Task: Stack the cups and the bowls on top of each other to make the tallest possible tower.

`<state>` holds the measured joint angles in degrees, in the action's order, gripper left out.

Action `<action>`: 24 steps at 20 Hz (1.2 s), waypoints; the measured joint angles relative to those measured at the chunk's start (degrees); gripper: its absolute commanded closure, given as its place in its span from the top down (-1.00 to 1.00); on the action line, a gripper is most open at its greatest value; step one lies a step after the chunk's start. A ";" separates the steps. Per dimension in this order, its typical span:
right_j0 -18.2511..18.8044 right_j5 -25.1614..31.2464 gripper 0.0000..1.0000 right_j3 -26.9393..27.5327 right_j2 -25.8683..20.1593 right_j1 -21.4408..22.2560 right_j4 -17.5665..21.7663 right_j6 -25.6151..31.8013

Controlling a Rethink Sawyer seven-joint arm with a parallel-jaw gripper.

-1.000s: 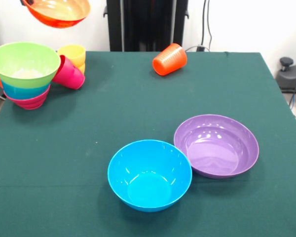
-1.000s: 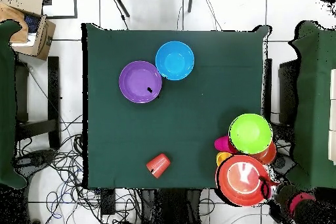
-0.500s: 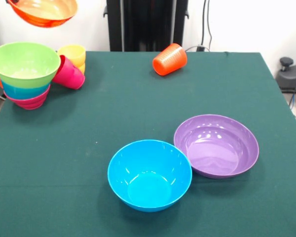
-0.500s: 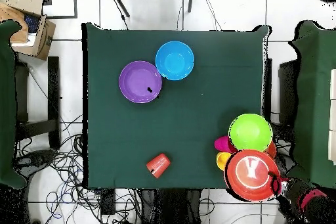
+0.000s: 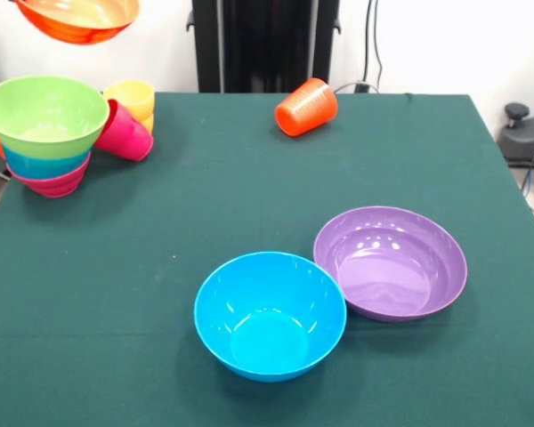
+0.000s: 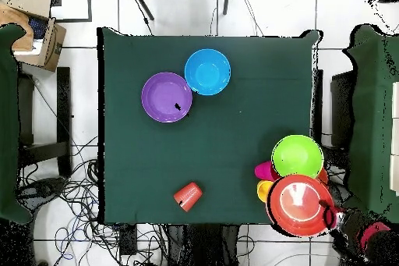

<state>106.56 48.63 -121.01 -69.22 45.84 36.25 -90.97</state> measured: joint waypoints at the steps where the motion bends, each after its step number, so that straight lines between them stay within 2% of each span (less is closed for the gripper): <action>1: -0.15 0.15 -1.00 0.41 0.01 0.08 -0.08 0.00; 8: -1.47 0.70 -1.00 3.00 0.62 0.08 -0.07 0.00; 24: -7.42 0.84 -1.00 7.96 4.24 -1.49 0.52 0.00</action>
<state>99.14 49.47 -113.05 -64.99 44.35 36.78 -90.97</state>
